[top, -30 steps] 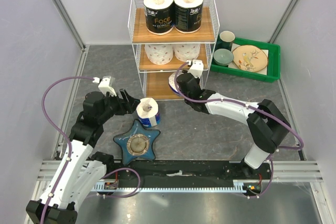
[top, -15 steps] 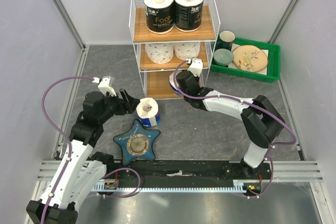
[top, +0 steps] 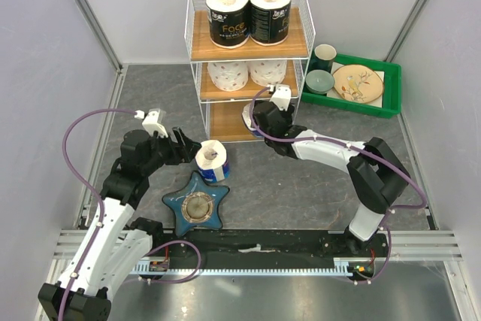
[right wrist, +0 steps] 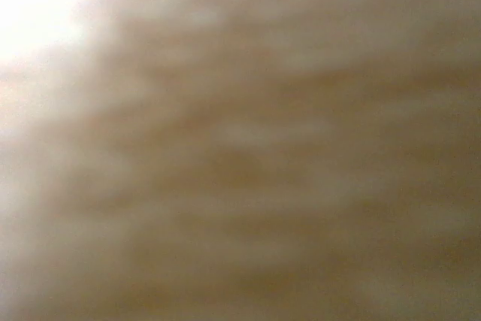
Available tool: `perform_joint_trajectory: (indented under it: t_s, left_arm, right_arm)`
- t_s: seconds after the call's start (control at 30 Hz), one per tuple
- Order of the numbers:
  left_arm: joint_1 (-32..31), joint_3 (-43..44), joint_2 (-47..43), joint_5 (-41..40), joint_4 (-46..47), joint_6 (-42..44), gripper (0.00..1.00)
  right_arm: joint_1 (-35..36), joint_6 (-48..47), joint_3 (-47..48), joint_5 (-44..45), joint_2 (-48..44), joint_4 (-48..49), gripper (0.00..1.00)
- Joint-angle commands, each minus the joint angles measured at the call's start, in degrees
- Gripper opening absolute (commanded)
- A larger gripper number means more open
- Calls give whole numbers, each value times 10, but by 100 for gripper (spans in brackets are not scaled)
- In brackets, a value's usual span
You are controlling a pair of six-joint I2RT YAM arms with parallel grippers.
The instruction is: Place and organize the paper towels onto the shelf
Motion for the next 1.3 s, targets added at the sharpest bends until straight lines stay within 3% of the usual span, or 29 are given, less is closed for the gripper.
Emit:
perform_joint_trajectory:
  t_s: [0.0,0.7,1.27]
  left_arm:
    - [4,-2,1,11,19,-10,77]
    - [4,2,15,6,9,-7,77]
    - [4,9,30,-2,-4,-10,76]
  right_arm:
    - [-3,16,-1,-21,-52,29,86]
    - [9,21,-31,-72,-141,0,89]
    - [58,11,-49,-80,-197,-12,91]
